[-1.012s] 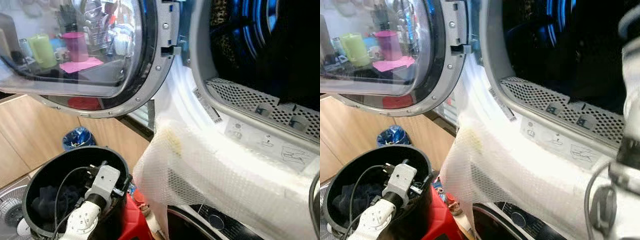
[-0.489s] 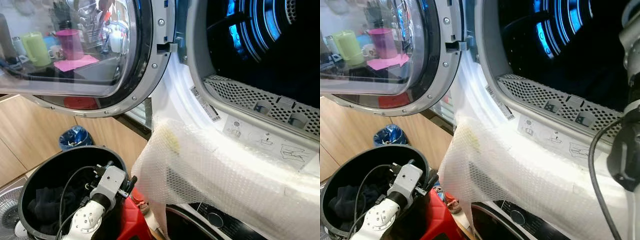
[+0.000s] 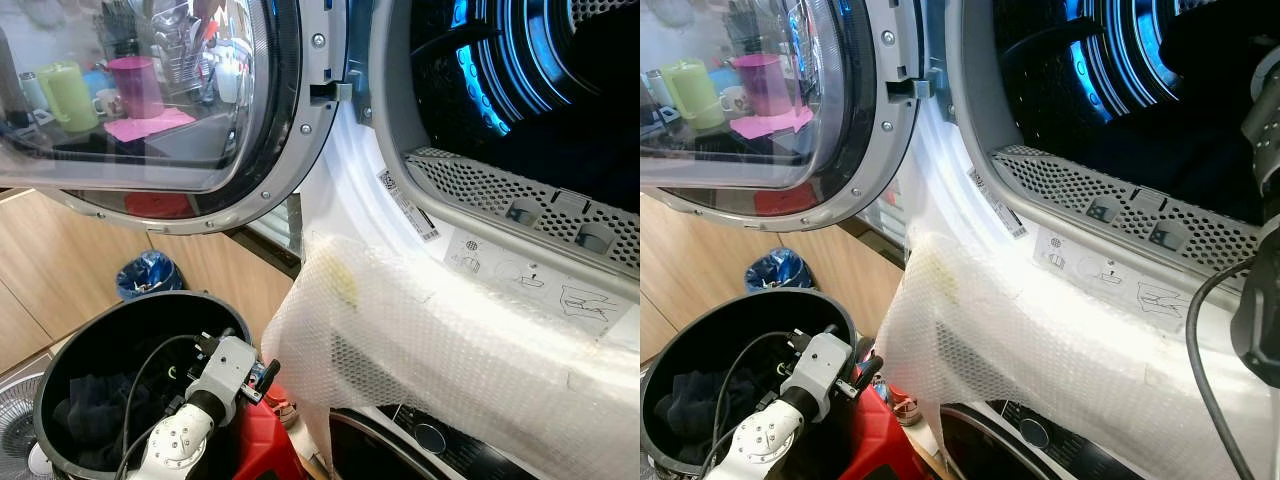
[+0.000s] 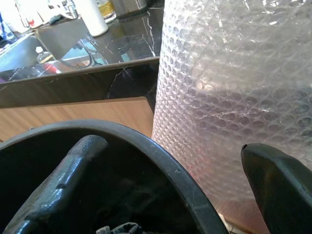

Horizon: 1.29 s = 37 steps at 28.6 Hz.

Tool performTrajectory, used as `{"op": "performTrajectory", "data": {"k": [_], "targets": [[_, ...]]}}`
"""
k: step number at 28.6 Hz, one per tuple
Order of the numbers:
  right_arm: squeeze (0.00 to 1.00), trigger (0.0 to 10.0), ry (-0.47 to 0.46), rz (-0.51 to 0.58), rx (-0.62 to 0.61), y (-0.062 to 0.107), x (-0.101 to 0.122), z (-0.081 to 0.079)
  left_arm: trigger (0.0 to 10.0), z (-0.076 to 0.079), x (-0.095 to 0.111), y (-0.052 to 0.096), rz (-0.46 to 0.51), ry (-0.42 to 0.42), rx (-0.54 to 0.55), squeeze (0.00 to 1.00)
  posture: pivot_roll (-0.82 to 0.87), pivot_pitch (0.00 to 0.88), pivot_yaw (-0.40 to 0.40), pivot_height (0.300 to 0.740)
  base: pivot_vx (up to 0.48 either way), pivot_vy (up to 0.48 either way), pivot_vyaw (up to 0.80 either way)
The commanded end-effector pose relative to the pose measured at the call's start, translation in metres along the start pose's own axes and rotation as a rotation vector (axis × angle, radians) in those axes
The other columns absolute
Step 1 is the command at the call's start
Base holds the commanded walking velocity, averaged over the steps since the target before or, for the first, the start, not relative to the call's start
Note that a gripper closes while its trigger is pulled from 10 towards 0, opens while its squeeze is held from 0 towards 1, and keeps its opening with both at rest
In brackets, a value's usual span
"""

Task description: Clothes washing

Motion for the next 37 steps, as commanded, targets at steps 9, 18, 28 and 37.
{"op": "performTrajectory", "data": {"k": [9, 18, 28, 37], "targets": [[1.0, 10.0, -0.159, 0.114, -0.086, 0.003, 0.042, 0.039, 10.0, 0.0, -0.004, 0.004, -0.028, -0.007, -0.021, 0.0, 0.07, 0.038, 0.023, 0.74, 0.0, 0.0, 0.0], [1.0, 10.0, 0.047, 0.097, 0.107, 0.003, 0.029, 0.001, 10.0, 0.005, -0.004, 0.004, -0.038, -0.004, -0.056, 0.0, 0.06, 0.054, 0.038, 0.74, 0.0, 0.0, 0.0], [1.0, 10.0, -0.017, 0.274, -0.126, 0.012, 0.079, 0.05, 10.0, 0.003, 0.001, 0.002, -0.023, -0.003, -0.051, 0.0, 0.07, 0.06, 0.044, 0.74, 0.0, 0.0, 0.0], [1.0, 10.0, 0.051, 0.09, -0.039, -0.001, 0.017, 0.023, 10.0, 0.01, -0.002, 0.003, -0.044, -0.003, -0.088, 0.0, 0.07, 0.067, 0.053, 0.74, 0.0, 0.0, 0.0]]}}
Point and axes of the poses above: a point about 5 cm out from each wrist's last joint towards the gripper, its own y axis pointing back from the gripper into the wrist, its own x axis along the axis of the wrist's last joint, z = x × y, the point moved 4 cm from there along -y, pointing out of the wrist towards the gripper, and after that the axes turned 11 degrees about y, right-handed, at the moved point
